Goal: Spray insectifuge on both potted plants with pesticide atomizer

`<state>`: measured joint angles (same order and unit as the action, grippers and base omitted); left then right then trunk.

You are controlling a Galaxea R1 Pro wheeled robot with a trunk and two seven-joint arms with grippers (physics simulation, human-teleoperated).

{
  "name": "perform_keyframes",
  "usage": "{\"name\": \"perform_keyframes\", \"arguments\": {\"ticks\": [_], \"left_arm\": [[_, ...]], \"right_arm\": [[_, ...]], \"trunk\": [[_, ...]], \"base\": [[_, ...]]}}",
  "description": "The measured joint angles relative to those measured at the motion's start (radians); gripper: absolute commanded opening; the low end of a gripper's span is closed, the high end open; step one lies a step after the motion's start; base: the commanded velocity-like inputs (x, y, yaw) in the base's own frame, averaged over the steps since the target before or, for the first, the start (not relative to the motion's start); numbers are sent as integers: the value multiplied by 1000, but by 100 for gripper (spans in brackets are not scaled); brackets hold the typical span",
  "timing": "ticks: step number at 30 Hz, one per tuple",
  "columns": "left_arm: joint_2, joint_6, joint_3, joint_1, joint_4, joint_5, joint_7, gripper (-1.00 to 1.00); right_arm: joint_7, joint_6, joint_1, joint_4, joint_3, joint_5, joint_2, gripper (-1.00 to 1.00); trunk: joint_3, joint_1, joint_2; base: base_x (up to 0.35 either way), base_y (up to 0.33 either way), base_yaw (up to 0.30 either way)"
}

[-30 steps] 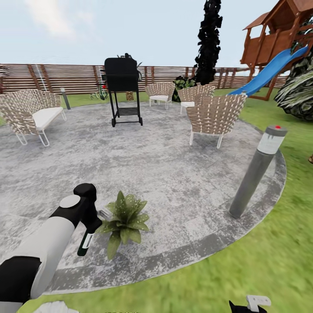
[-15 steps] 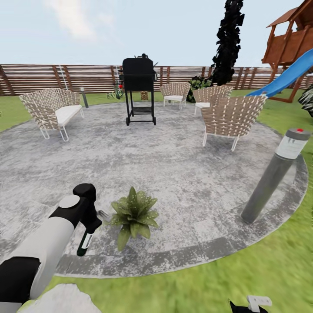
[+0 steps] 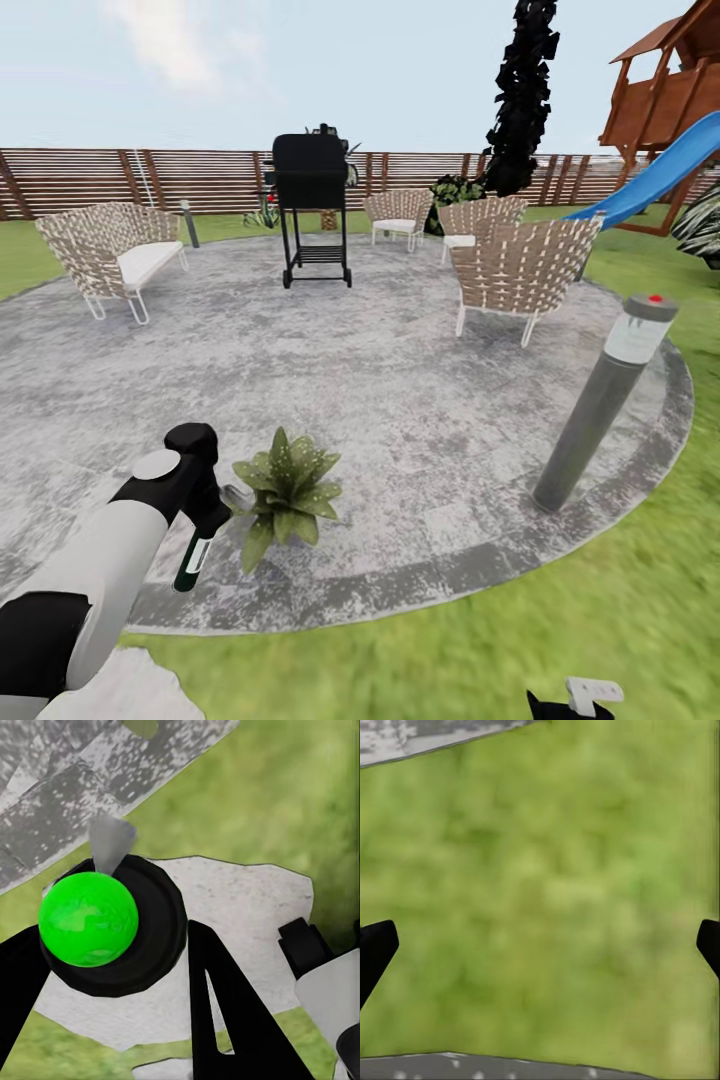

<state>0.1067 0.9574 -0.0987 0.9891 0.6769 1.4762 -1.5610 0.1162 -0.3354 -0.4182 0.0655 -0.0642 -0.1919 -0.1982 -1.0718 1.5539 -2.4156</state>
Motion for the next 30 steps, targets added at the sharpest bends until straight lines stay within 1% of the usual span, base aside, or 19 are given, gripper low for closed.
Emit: {"name": "perform_keyframes", "arguments": {"ticks": [4,9,12,16,20,28,30], "left_arm": [[-3,10,0,-1,-2,-1,0,-100],[0,14,0,-2,-2,-1,0,-100],[0,15,0,-4,-1,-2,0,-100],[0,15,2,-39,1,-3,0,-100],[-1,15,2,-48,2,-4,0,-100],[-15,18,3,-67,0,-14,0,-100],[-21,18,3,-83,1,-16,0,-100]], "right_arm": [[0,0,0,0,0,0,1,100],[0,0,0,0,1,0,1,100],[0,0,0,0,1,0,1,100],[0,0,0,0,1,0,1,100],[0,0,0,0,1,0,1,100],[0,0,0,0,1,0,1,100],[0,0,0,0,1,0,0,100]], "trunk": [[1,0,0],[1,0,0],[1,0,0],[1,0,0],[1,0,0],[1,0,0],[1,0,0]], "base": [[234,-18,0],[164,-1,33],[30,0,223],[5,0,265],[0,0,272],[27,-11,268],[124,-185,64]]}}
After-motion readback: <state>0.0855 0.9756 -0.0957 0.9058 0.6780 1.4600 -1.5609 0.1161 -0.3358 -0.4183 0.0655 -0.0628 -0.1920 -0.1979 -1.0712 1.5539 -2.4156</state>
